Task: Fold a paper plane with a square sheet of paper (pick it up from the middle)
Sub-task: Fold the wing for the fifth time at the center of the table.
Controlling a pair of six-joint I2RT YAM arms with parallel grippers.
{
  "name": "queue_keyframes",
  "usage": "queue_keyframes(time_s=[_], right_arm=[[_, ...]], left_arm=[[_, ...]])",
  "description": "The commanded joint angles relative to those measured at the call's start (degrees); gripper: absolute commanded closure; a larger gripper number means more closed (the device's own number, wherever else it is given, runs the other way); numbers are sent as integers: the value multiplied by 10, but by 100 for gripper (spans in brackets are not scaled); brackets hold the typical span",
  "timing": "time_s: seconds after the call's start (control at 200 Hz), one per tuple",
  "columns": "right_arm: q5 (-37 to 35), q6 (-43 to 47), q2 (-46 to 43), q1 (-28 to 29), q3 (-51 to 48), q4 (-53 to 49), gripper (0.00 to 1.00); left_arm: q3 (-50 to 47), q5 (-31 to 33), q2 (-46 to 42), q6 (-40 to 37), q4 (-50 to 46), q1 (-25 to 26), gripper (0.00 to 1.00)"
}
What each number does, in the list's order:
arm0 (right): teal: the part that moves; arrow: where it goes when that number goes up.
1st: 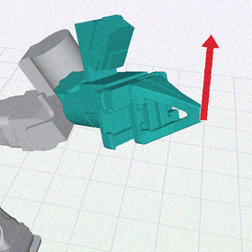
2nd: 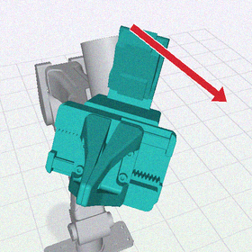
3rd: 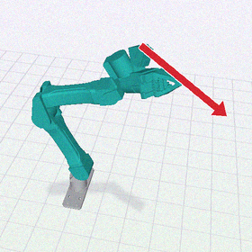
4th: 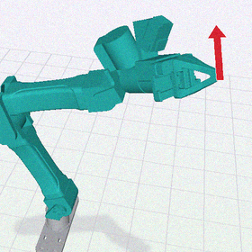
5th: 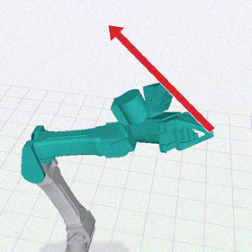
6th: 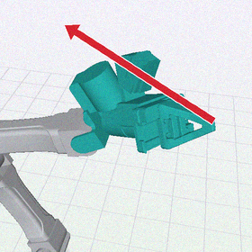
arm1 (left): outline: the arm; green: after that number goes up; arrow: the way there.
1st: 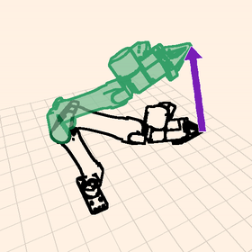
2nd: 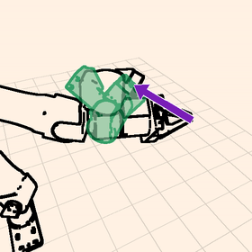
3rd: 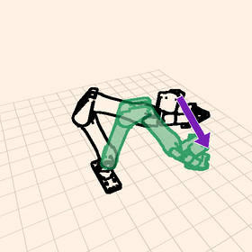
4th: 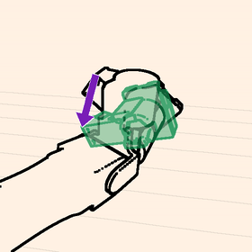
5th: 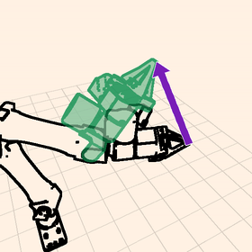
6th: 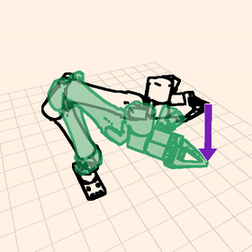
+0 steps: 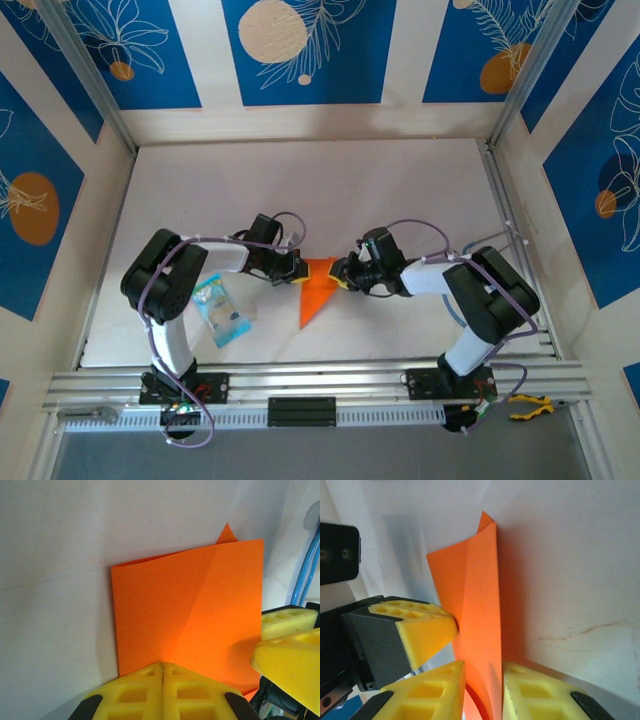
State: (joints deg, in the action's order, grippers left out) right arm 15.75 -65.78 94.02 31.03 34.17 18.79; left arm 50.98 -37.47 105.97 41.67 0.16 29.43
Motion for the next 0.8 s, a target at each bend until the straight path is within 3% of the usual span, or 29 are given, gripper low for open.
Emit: queue_keyframes(time_s=[0.0, 0.365, 0.535, 0.795], right_arm=[[42, 32, 15, -5, 23, -6, 76], [71, 56, 44, -10, 47, -21, 78], [66, 59, 37, -12, 45, -31, 88], [8, 22, -10, -12, 23, -46, 96]], left_arm=[[2, -2, 12, -12, -10, 1, 100], [3, 0, -2, -14, -14, 1, 100], [6, -2, -12, -12, -18, 1, 98], [15, 23, -77, -33, -59, 1, 81]])
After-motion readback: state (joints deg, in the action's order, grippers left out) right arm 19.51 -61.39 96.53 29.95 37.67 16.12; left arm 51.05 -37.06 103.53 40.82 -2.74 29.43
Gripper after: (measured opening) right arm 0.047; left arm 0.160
